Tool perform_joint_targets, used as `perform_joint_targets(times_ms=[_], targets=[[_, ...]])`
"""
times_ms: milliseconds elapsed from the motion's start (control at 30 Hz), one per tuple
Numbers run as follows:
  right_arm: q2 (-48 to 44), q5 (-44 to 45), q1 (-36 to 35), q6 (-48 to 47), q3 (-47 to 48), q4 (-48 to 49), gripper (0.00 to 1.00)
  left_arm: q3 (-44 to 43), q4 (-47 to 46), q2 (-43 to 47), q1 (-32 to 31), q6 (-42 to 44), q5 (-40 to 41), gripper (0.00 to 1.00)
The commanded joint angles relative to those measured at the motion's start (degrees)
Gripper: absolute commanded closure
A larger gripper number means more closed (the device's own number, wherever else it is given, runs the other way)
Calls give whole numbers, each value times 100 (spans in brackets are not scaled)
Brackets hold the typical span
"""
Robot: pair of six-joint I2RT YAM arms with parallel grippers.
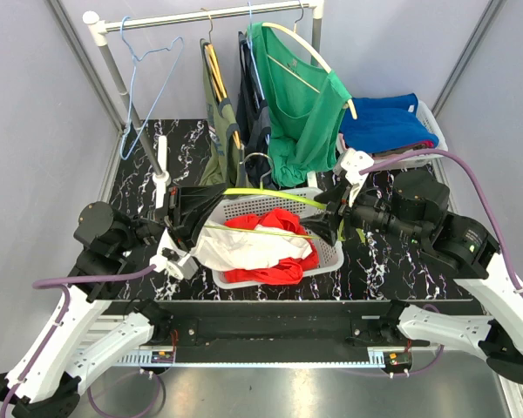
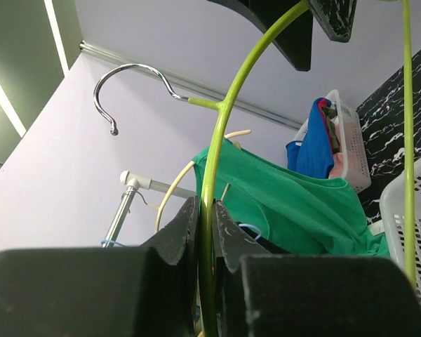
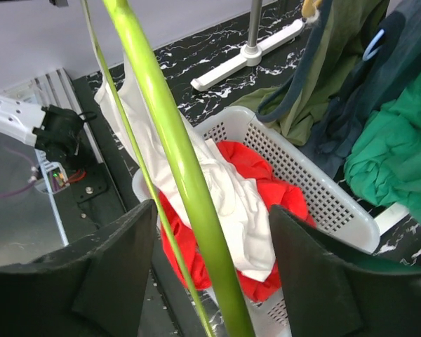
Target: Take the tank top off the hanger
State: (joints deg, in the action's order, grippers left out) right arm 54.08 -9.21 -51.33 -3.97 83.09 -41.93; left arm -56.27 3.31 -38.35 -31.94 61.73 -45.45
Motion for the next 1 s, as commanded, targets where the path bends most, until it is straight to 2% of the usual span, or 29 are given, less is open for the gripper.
perform_joint_targets(times_ms=[0,33,67,167,200,267,300,367,400,433,467,633,700,833,967], targets=[[-187,-300,-26,-60,-126,115,43,-227,-349,-6,-49,146,-60,100],[-223,-300,-26,-43,-152,115,49,-226,-349,-23,-40,128,-52,100],[-249,-318,-26,-34,-231,124,59,-218,-349,-32,-40,154,-43,100],[-398,-371,-26,1,-337,115,73,-226,-340,-85,-49,172,-8,100],[-460,-379,-26,27,-355,106,82,-218,-340,-85,-49,172,10,100],[-521,-380,-35,71,-372,63,91,-192,-349,-129,-49,146,71,100],[-574,-362,-26,115,-372,62,100,-174,-349,-138,-49,111,89,100],[-644,-266,-26,150,-329,10,100,-139,-427,-129,-49,-29,107,98],[-680,-196,-26,168,-302,-25,100,-104,-463,-120,-49,-91,107,94],[-697,23,-26,177,-215,-60,100,-86,-541,-112,-49,-170,107,72],[-698,138,-26,177,-171,-174,100,-77,-559,-103,-49,-284,98,63],[-557,1050,-26,10,268,-631,100,-243,-560,-50,-75,-863,98,39],[-461,1272,-26,-60,435,-877,100,-288,-551,2,-75,-1022,176,38],[-416,1843,-26,-174,892,-1194,100,-271,-411,196,-75,-1925,510,38],[-565,1905,-26,-438,999,-1282,100,114,37,564,-75,-2840,818,45]])
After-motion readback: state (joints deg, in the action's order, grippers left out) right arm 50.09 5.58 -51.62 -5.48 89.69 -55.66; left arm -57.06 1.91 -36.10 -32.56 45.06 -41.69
